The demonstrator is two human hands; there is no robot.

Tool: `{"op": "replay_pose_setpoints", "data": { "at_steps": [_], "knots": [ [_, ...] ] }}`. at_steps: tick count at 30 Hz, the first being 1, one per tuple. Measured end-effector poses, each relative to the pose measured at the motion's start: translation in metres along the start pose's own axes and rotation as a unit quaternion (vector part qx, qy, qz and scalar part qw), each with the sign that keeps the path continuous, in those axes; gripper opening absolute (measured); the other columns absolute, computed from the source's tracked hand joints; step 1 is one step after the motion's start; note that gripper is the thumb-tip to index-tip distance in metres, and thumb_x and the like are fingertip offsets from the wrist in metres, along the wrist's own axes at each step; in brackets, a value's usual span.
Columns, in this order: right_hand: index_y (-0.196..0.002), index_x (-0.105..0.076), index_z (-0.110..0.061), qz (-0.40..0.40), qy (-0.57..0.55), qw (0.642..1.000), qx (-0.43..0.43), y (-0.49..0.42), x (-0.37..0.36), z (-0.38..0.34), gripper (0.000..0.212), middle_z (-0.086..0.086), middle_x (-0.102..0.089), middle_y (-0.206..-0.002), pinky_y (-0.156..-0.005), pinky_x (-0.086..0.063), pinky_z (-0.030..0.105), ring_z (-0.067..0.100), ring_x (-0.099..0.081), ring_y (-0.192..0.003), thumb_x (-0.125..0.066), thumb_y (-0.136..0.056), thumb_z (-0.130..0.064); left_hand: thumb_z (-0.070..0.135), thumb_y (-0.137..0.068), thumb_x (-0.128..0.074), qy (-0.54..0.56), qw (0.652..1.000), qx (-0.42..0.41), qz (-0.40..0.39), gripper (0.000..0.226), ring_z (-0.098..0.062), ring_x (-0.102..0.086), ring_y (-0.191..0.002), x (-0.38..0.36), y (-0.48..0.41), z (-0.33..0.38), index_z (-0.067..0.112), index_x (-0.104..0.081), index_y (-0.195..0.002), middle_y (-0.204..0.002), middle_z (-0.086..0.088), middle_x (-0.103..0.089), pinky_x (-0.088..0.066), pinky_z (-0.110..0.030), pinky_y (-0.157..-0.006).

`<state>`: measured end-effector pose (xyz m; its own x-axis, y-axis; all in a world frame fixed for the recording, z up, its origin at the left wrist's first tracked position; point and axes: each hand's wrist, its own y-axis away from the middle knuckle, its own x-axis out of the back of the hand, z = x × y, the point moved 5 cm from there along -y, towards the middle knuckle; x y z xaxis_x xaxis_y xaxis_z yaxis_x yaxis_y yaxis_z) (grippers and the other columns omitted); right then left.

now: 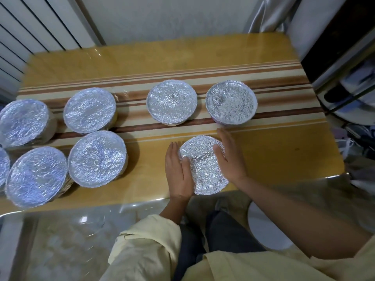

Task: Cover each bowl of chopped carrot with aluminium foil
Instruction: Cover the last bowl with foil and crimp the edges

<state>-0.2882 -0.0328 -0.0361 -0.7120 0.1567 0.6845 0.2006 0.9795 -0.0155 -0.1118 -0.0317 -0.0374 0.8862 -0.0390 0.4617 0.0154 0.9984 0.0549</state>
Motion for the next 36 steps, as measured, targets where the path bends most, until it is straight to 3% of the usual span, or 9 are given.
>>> {"op": "replay_pose_setpoints", "data": {
  "at_steps": [2, 5, 7, 9, 12, 19, 27, 31, 36],
  "knots": [
    [-0.139, -0.043, -0.015, 0.043, 0.026, 0.997, 0.055, -0.002, 0.013, -0.015, 0.048, 0.006, -0.042, -0.143, -0.105, -0.033, 0.035, 0.021, -0.039, -0.132, -0.042, -0.096, -0.036, 0.046, -0.096, -0.027, -0.021, 0.999, 0.01, 0.025, 0.068, -0.024, -0.034, -0.141, 0.014, -0.003, -0.003, 0.004, -0.04, -0.147, -0.15, -0.014, -0.04, -0.024, -0.038, -0.12],
    [-0.109, -0.062, -0.011, 0.053, 0.024, 0.985, 0.161, 0.001, 0.025, -0.052, 0.027, 0.003, -0.058, -0.101, -0.084, -0.042, 0.026, 0.014, -0.053, -0.094, -0.056, -0.088, -0.025, 0.043, -0.093, -0.032, -0.063, 0.995, 0.038, 0.063, 0.059, -0.028, -0.048, -0.123, 0.033, -0.006, -0.008, 0.004, -0.054, -0.133, -0.129, -0.013, -0.053, -0.037, -0.043, -0.109],
    [-0.094, -0.066, -0.014, -0.028, 0.018, 0.978, 0.207, 0.012, 0.019, -0.07, 0.014, -0.004, -0.057, -0.081, -0.07, -0.04, 0.023, 0.008, -0.049, -0.072, -0.064, -0.083, -0.021, 0.035, -0.094, -0.043, -0.072, 0.993, 0.068, 0.071, 0.041, -0.03, -0.055, -0.109, 0.041, -0.004, -0.01, 0.008, -0.062, -0.118, -0.112, -0.009, -0.058, -0.043, -0.042, -0.098],
    [-0.086, -0.067, -0.018, -0.13, 0.042, 0.966, 0.22, 0.028, 0.004, -0.074, 0.009, -0.007, -0.057, -0.073, -0.061, -0.041, 0.027, 0.006, -0.048, -0.064, -0.066, -0.08, -0.024, 0.025, -0.096, -0.054, -0.074, 0.99, 0.093, 0.072, 0.019, -0.029, -0.058, -0.096, 0.045, 0.0, -0.012, 0.011, -0.065, -0.103, -0.098, -0.003, -0.058, -0.043, -0.035, -0.084],
    [-0.076, -0.066, -0.02, -0.167, 0.097, 0.951, 0.239, 0.052, -0.012, -0.069, 0.01, -0.007, -0.06, -0.067, -0.056, -0.041, 0.025, 0.014, -0.056, -0.061, -0.069, -0.073, -0.028, 0.023, -0.093, -0.059, -0.079, 0.989, 0.111, 0.064, 0.014, -0.028, -0.06, -0.085, 0.049, 0.009, -0.012, 0.013, -0.064, -0.087, -0.087, -0.003, -0.064, -0.044, -0.036, -0.074],
    [-0.067, -0.062, -0.016, -0.117, 0.186, 0.946, 0.237, 0.072, -0.019, -0.069, 0.012, -0.002, -0.06, -0.064, -0.056, -0.044, 0.031, 0.022, -0.058, -0.058, -0.069, -0.066, -0.025, 0.029, -0.088, -0.066, -0.063, 0.986, 0.15, 0.019, 0.016, -0.025, -0.062, -0.075, 0.051, 0.021, -0.019, 0.016, -0.065, -0.08, -0.07, 0.006, -0.064, -0.046, -0.033, -0.069],
    [-0.057, -0.059, -0.013, -0.111, 0.267, 0.92, 0.265, 0.076, -0.025, -0.079, 0.013, 0.002, -0.054, -0.057, -0.052, -0.042, 0.031, 0.024, -0.053, -0.052, -0.072, -0.061, -0.015, 0.041, -0.083, -0.068, -0.044, 0.978, 0.204, -0.008, 0.026, -0.02, -0.067, -0.075, 0.053, 0.028, -0.028, 0.017, -0.068, -0.073, -0.072, 0.004, -0.072, -0.045, -0.028, -0.065],
    [-0.052, -0.053, -0.013, -0.115, 0.272, 0.915, 0.273, 0.075, -0.029, -0.082, 0.02, 0.002, -0.049, -0.053, -0.05, -0.034, 0.028, 0.023, -0.048, -0.048, -0.073, -0.052, -0.008, 0.044, -0.082, -0.069, -0.042, 0.973, 0.228, -0.019, 0.031, -0.019, -0.067, -0.074, 0.05, 0.035, -0.022, 0.016, -0.069, -0.067, -0.071, 0.005, -0.073, -0.048, -0.029, -0.069],
    [-0.053, -0.053, -0.012, -0.123, 0.263, 0.915, 0.28, 0.074, -0.03, -0.082, 0.021, 0.003, -0.049, -0.053, -0.049, -0.036, 0.029, 0.024, -0.049, -0.048, -0.073, -0.052, -0.006, 0.041, -0.08, -0.069, -0.055, 0.96, 0.271, -0.041, 0.03, -0.026, -0.068, -0.075, 0.044, 0.038, -0.016, 0.016, -0.073, -0.065, -0.072, -0.003, -0.073, -0.049, -0.028, -0.069]
  ]
}}
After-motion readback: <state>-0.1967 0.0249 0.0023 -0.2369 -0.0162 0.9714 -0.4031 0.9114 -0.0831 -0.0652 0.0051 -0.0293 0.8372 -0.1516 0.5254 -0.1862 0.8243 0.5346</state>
